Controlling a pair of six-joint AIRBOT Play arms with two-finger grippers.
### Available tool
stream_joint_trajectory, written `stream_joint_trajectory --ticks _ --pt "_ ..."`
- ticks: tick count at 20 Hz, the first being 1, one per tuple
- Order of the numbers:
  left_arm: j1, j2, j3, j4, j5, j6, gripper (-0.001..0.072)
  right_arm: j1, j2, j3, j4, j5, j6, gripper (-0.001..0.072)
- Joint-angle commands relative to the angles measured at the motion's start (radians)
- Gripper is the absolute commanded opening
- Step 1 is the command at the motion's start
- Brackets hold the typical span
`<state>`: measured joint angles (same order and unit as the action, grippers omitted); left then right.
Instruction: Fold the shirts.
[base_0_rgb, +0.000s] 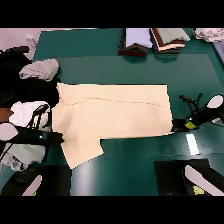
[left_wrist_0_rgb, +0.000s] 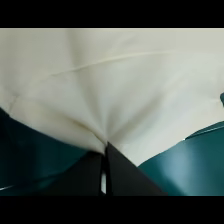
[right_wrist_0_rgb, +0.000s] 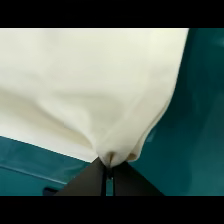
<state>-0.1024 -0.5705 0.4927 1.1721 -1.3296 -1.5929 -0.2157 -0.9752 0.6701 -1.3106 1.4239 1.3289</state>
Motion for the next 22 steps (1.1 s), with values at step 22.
stream_joint_trajectory --ticks 22 --pt "0.0 -0.763 0.594 0.036 0.479 0.161 0.0027 0.035 -0.442 0.683 0.064 -0.098 0.043 0.0017"
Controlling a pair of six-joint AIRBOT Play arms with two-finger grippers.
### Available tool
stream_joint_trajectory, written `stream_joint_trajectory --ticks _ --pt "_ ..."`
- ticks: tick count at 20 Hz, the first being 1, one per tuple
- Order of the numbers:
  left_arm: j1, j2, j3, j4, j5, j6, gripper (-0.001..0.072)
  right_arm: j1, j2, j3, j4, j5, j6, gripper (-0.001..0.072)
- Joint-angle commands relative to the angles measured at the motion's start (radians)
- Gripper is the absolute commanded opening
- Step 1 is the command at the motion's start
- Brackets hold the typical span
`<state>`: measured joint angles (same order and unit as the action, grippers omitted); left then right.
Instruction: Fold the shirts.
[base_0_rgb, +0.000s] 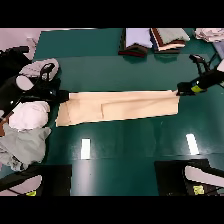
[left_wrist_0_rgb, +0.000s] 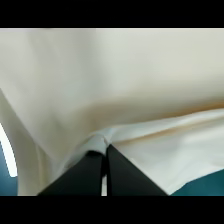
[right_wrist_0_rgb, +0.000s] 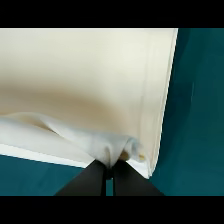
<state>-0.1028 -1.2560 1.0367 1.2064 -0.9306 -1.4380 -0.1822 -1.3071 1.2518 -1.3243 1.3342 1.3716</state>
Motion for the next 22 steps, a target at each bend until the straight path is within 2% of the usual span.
stream_joint_trajectory --ticks 1,2,3,4,6,7,8,9,10,11,12,16,19,20,22 --pt "0.001 -0.077 0.053 0.001 0.095 0.006 0.0028 0.002 -0.144 0.127 0.106 -0.008 0.001 0.0017" --pt "0.001 -0.077 0.06 -0.003 0.103 0.006 0.0057 0.002 -0.171 0.149 0.132 -0.008 -0.001 0.0061" --pt "0.001 -0.077 0.072 -0.003 0.1 0.005 0.0299 -0.002 -0.194 0.172 0.156 -0.011 -0.003 0.0312" --pt "0.001 -0.076 0.09 -0.003 0.09 -0.005 0.0489 -0.012 -0.209 0.19 0.175 -0.013 -0.005 0.0437" --pt "0.001 -0.072 0.14 -0.003 0.034 -0.004 0.0497 -0.044 -0.217 0.204 0.235 -0.003 -0.047 0.0454" --pt "0.001 -0.072 0.163 -0.003 0.007 -0.004 0.0496 -0.064 -0.216 0.204 0.244 0.015 -0.068 0.0454" --pt "0.001 -0.072 0.175 -0.01 -0.007 -0.004 0.0452 -0.088 -0.216 0.201 0.241 0.042 -0.095 0.0454" --pt "0.001 -0.072 0.177 -0.014 -0.015 -0.003 0.0199 -0.118 -0.213 0.183 0.243 0.064 -0.112 0.0454" --pt "0.001 -0.073 0.177 -0.013 -0.026 -0.001 0.0039 -0.156 -0.213 0.153 0.246 0.083 -0.125 0.046" --pt "0.001 -0.073 0.177 -0.018 -0.027 -0.002 0.0036 -0.198 -0.214 0.11 0.263 0.081 -0.135 0.0508" --pt "0.0 -0.074 0.177 -0.046 -0.027 -0.002 0.0035 -0.24 -0.216 0.064 0.276 0.07 -0.136 0.0588" --pt "-0.057 -0.082 0.176 -0.101 -0.011 -0.011 0.0026 -0.354 -0.271 -0.111 0.387 0.015 -0.192 0.0572" --pt "-0.158 -0.129 0.176 -0.102 0.031 -0.058 0.0026 -0.323 -0.329 -0.176 0.504 -0.029 -0.247 0.0549" --pt "-0.193 -0.152 0.176 -0.111 0.059 -0.058 0.0026 -0.296 -0.341 -0.183 0.521 -0.048 -0.256 0.0507" --pt "-0.266 -0.206 0.183 -0.146 0.126 -0.057 0.0026 -0.228 -0.347 -0.171 0.52 -0.088 -0.29 0.0278"
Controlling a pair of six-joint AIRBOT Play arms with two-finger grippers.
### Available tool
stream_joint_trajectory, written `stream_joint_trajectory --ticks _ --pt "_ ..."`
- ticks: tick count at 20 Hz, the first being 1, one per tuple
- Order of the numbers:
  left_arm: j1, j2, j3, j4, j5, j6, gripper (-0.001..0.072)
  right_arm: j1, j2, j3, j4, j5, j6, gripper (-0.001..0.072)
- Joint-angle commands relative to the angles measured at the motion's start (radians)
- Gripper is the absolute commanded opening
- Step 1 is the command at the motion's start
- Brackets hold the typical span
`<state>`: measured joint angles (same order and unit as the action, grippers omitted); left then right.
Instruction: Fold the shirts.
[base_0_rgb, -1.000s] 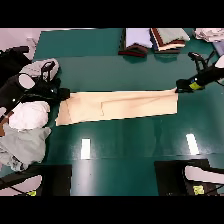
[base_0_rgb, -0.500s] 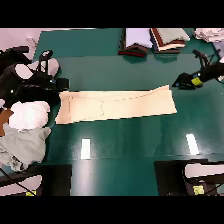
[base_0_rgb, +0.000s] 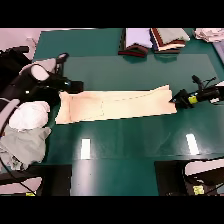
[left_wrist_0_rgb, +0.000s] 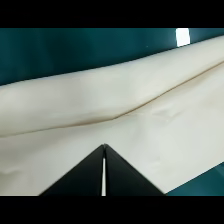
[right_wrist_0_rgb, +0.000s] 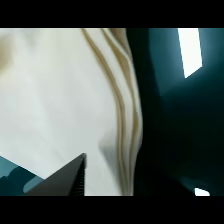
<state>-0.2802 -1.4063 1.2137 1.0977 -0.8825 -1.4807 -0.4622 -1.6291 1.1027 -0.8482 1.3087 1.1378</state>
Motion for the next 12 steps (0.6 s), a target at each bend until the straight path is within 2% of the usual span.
stream_joint_trajectory --ticks 1,2,5,12 --pt "-0.124 -0.09 0.023 -0.047 0.103 -0.014 0.0026 0.079 -0.024 0.004 0.044 -0.058 -0.066 0.0118" --pt "-0.155 -0.126 0.048 -0.048 0.113 -0.014 0.0026 0.099 -0.016 0.041 0.044 -0.047 -0.066 0.0022" --pt "-0.227 -0.245 0.163 -0.051 0.113 -0.015 0.0026 0.145 0.056 0.178 0.045 0.022 -0.061 0.0016" --pt "-0.282 -0.441 0.32 -0.146 0.107 -0.014 0.0026 0.334 0.245 0.468 0.045 0.056 0.096 0.0016"
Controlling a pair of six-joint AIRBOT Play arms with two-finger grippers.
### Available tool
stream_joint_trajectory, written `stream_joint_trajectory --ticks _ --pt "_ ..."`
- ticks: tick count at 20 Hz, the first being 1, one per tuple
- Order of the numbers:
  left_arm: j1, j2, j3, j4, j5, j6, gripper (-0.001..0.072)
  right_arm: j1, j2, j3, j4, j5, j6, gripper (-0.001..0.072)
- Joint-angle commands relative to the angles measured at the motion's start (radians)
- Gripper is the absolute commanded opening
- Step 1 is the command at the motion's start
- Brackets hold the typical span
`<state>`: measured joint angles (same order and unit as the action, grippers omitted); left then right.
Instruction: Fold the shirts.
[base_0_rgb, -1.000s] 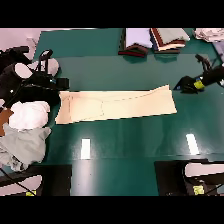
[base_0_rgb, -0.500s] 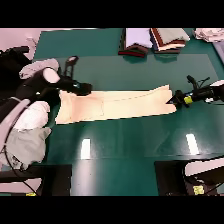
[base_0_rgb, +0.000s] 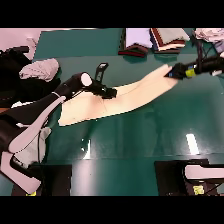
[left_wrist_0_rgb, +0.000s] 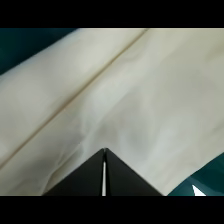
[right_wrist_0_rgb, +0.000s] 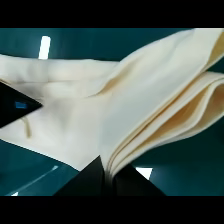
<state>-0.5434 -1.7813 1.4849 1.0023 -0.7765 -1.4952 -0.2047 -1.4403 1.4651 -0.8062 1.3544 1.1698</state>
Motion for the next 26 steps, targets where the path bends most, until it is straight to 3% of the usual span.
stream_joint_trajectory --ticks 1,10,15,19,20,21,22,26 --pt "-0.019 -0.075 0.05 -0.066 0.0 0.003 0.0026 0.107 0.065 0.142 0.002 0.011 0.085 0.0017" --pt "0.019 -0.043 0.083 -0.058 -0.027 0.003 0.0026 0.375 0.062 0.285 0.003 -0.013 0.143 0.0016" --pt "0.216 0.187 0.104 0.11 -0.13 0.003 0.0026 0.554 0.021 0.287 0.058 -0.097 0.145 0.0016" --pt "0.394 0.425 0.103 0.273 -0.216 0.003 0.0027 0.803 -0.133 0.288 0.222 -0.334 0.019 0.0022" --pt "0.425 0.473 0.103 0.304 -0.225 0.003 0.0026 0.867 -0.182 0.295 0.245 -0.422 -0.013 0.0127" --pt "0.452 0.518 0.103 0.327 -0.23 0.003 0.0026 0.917 -0.233 0.326 0.237 -0.476 -0.024 0.03" --pt "0.472 0.551 0.104 0.338 -0.232 0.003 0.0026 0.95 -0.282 0.373 0.228 -0.492 -0.024 0.0371" --pt "0.49 0.611 0.103 0.334 -0.257 0.003 0.0026 0.9 -0.33 0.451 0.213 -0.362 -0.015 0.0364"
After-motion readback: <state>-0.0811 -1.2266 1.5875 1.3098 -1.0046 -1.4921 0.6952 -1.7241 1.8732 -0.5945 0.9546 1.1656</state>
